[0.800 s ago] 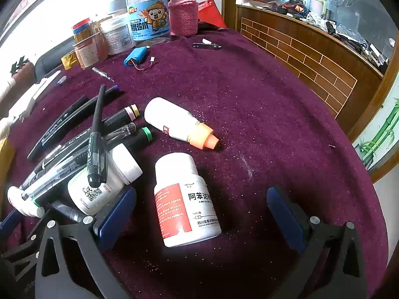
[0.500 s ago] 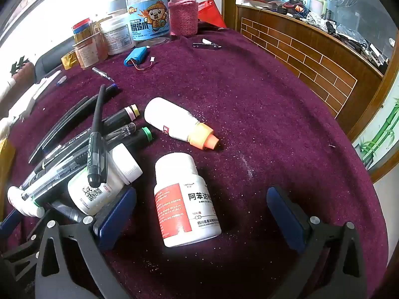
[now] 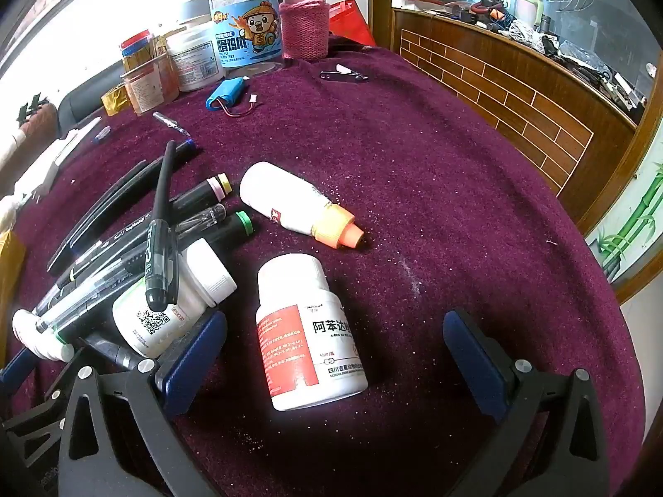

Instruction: Organize rigid objects

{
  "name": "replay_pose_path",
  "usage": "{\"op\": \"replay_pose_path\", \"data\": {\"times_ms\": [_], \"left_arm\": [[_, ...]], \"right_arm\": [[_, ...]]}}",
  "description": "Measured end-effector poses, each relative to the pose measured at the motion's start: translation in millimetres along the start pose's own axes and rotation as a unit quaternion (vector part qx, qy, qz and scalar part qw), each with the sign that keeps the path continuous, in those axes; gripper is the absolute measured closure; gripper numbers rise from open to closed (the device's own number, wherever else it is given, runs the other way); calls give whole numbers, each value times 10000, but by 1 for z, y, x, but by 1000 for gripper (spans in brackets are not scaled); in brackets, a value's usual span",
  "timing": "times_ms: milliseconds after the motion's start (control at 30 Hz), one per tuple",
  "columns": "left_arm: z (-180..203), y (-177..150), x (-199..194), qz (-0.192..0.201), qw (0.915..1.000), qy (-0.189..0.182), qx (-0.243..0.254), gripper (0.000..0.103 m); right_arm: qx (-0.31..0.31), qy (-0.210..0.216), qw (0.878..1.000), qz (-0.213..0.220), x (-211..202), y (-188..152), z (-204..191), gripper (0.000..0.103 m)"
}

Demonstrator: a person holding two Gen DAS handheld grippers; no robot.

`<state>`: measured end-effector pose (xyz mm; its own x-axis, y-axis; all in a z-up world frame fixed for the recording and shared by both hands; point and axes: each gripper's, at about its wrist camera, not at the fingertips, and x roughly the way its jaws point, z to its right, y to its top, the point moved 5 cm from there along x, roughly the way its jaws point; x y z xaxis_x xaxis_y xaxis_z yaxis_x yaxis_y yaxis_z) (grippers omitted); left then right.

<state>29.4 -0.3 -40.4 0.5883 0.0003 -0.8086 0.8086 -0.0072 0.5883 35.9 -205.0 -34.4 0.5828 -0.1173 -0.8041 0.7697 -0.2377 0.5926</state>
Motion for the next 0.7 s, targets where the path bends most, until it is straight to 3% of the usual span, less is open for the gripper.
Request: {"op": "replay_pose_path", "data": {"times_ms": [467, 700], "left_arm": [[1, -1, -1, -18, 9999, -114, 71, 0], [-2, 0, 1, -174, 9989, -289, 317, 0]], "right_arm": [[-25, 35, 10000, -13, 1, -1, 1, 1], [-208, 153, 9990, -362, 1, -2, 0, 1]]}}
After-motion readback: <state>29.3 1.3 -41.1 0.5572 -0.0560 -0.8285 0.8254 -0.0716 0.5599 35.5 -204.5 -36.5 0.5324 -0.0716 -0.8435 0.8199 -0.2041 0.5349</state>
